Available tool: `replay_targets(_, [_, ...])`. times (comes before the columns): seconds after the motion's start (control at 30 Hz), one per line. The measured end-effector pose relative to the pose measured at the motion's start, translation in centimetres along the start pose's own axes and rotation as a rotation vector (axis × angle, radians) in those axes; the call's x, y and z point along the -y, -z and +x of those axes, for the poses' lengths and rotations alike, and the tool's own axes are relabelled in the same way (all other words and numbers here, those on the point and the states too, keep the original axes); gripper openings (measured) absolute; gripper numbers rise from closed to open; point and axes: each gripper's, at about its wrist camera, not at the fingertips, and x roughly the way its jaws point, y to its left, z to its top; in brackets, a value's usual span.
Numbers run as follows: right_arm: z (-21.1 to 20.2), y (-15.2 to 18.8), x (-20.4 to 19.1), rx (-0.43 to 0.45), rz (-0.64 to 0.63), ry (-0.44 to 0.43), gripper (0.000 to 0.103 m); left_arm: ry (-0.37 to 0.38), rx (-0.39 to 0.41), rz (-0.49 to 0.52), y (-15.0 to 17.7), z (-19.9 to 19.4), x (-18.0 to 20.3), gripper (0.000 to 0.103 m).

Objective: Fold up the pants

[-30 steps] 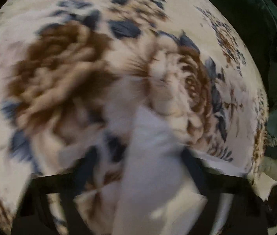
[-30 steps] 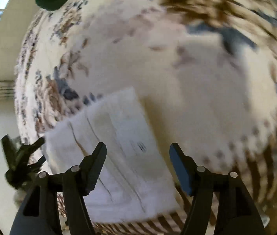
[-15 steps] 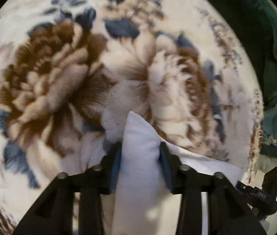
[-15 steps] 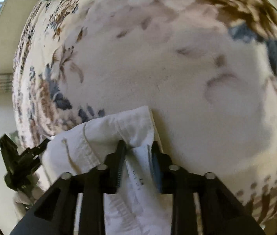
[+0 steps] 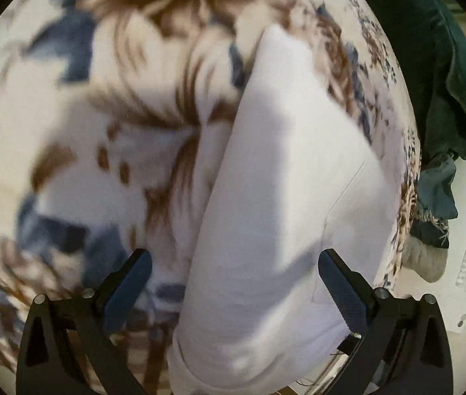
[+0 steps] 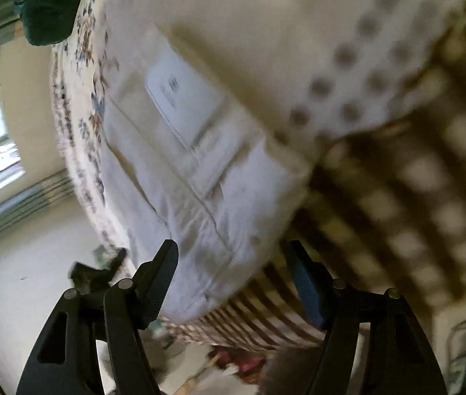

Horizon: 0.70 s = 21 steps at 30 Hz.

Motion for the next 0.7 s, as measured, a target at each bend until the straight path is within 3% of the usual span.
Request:
replay_targets(0.1, [2.5, -0.8, -0.5, 0.035, -0.032, -0.053, 0.076, 0.002, 0.004, 0.015, 0.1, 0.3, 0.1, 0.103])
replay_targets(0.2, [2.3, -0.1, -1.8, 0.063, -0.051, -0.221, 0.076, 0.009, -0.011, 0.016, -0.2, 0.6, -0.1, 0.103])
replay_targets(0.23, [2.1, 0.4, -2.8, 0.072, -0.102, -0.228, 0.076, 0.013, -0.015, 0.012, -0.3, 0.7, -0.3, 0.103])
replay_targets(0.37, [3.9, 0.8, -3.9, 0.066, -0.18, 0.01, 0.076, 0.011, -0.023, 0.026, -0.2, 1.1, -0.6, 0.103])
replay_targets(0.47, [5.7, 0.5, -3.6, 0.045, -0.145, -0.033, 0.078, -0.001, -0.015, 0.04, 0.0, 1.2, -0.4, 0.102])
replay_targets(0.5, [6.1, 0.5, -3.9, 0.04, -0.149, -0.043, 0.078, -0.001, -0.001, 0.051, 0.1, 1.1, -0.1, 0.098])
replay_targets(0.53, [6.3, 0.7, -4.5, 0.046, -0.159, -0.039, 0.077, 0.013, 0.016, 0.071, 0.3, 0.7, 0.2, 0.069])
replay_targets(0.57, [6.4, 1.0, -4.6, 0.053, -0.167, -0.036, 0.065, 0.046, 0.021, 0.096, 0.4, 0.5, 0.8, 0.043])
replay_targets(0.63, [6.3, 1.8, -5.2, 0.07, -0.188, -0.035, 0.044, 0.025, 0.043, 0.152, 0.9, -0.5, 1.8, 0.032])
replay_targets(0.7, [6.1, 3.0, -6.4, 0.097, -0.206, -0.027, 0.038, 0.035, 0.066, 0.163, 1.3, -1.6, 2.5, 0.025])
